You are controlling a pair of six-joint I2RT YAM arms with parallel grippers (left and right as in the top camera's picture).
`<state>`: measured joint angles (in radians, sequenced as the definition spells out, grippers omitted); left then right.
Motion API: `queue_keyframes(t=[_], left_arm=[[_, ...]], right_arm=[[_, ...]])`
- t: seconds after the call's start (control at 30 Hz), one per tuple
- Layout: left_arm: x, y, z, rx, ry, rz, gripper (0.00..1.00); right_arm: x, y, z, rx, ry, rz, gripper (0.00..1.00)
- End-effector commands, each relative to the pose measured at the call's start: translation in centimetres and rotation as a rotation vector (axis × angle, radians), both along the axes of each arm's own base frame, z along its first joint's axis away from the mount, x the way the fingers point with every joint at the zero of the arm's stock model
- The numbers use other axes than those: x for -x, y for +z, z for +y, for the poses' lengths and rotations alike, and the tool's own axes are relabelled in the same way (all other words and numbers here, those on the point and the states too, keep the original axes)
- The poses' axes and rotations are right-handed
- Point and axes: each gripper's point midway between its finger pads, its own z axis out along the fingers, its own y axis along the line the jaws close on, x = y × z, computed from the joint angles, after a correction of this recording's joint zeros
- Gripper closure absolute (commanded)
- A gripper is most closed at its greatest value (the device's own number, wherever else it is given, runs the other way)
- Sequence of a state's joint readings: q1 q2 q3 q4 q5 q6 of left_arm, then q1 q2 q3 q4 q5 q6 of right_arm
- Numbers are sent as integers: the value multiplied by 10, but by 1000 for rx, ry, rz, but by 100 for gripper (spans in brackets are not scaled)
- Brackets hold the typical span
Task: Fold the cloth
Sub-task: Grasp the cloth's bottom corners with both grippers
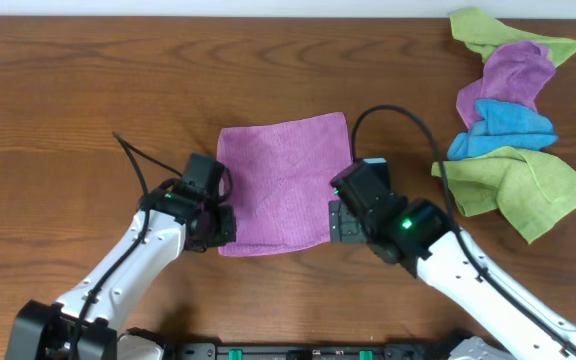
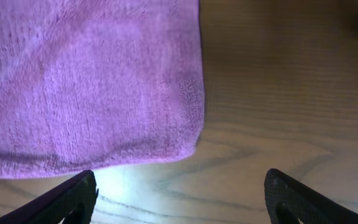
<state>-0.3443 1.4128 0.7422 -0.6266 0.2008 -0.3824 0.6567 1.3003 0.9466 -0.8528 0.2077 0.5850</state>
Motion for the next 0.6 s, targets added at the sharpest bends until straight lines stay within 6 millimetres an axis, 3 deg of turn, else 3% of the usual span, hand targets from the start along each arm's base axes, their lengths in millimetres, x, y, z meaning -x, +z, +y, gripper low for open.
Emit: queue_keyframes(t=[0.0, 0.37, 0.57], left_arm=[[4, -9, 5, -23, 12, 1, 94], [13, -27, -11, 52, 4, 4, 94], [15, -39, -4, -21, -3, 20, 94]], right_arm=[[-6, 6, 6, -63, 25, 3, 13], [-13, 8, 6, -100, 18, -4, 11], [-13, 8, 6, -100, 18, -3, 10]])
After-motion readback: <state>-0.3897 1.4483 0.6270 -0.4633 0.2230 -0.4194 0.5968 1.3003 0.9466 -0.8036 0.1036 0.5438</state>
